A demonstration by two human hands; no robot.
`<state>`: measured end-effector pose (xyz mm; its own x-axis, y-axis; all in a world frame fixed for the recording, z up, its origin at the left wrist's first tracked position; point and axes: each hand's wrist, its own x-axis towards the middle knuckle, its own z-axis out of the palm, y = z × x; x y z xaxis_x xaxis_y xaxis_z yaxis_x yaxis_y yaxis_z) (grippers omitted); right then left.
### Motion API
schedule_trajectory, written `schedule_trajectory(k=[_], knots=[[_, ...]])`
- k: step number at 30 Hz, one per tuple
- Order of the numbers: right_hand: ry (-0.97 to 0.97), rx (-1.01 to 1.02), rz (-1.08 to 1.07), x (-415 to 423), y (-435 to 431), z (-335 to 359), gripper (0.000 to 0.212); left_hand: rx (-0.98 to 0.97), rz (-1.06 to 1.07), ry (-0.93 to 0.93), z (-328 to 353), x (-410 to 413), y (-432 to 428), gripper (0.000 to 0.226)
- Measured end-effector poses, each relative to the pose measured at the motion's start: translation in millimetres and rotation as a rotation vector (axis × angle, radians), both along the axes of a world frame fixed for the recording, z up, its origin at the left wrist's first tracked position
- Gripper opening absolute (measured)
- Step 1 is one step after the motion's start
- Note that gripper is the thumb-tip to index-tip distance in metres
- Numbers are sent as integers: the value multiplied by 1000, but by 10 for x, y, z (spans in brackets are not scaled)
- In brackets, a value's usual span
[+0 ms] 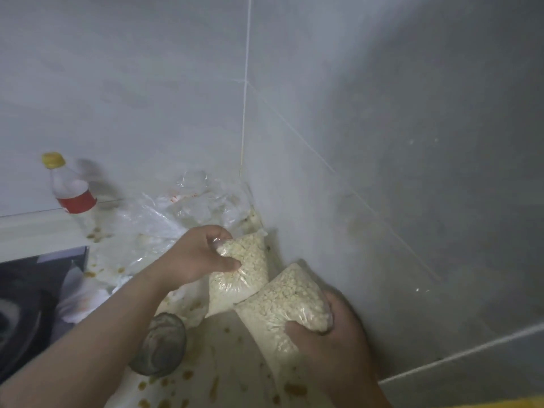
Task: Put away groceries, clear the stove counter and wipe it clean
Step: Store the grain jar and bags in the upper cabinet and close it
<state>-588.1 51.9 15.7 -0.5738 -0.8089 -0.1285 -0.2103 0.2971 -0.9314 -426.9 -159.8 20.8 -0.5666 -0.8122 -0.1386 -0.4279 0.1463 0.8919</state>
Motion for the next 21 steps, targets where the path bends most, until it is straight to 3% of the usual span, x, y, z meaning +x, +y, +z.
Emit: schedule_trajectory(k=[9,14,18,21], knots=[[-37,-183,127,38,47,663,38,-24,344,162,586,616,329,41],[-77,-310,238,112,10,1134,37,-104,498,293,1096,989,677,63],[-134,-417,343,222,-19,1495,43,-203,551,404,1567,1249,1003,31],[-156,-500,427,317,-28,1760,44,-259,568,423,1902,1407,1211,36]])
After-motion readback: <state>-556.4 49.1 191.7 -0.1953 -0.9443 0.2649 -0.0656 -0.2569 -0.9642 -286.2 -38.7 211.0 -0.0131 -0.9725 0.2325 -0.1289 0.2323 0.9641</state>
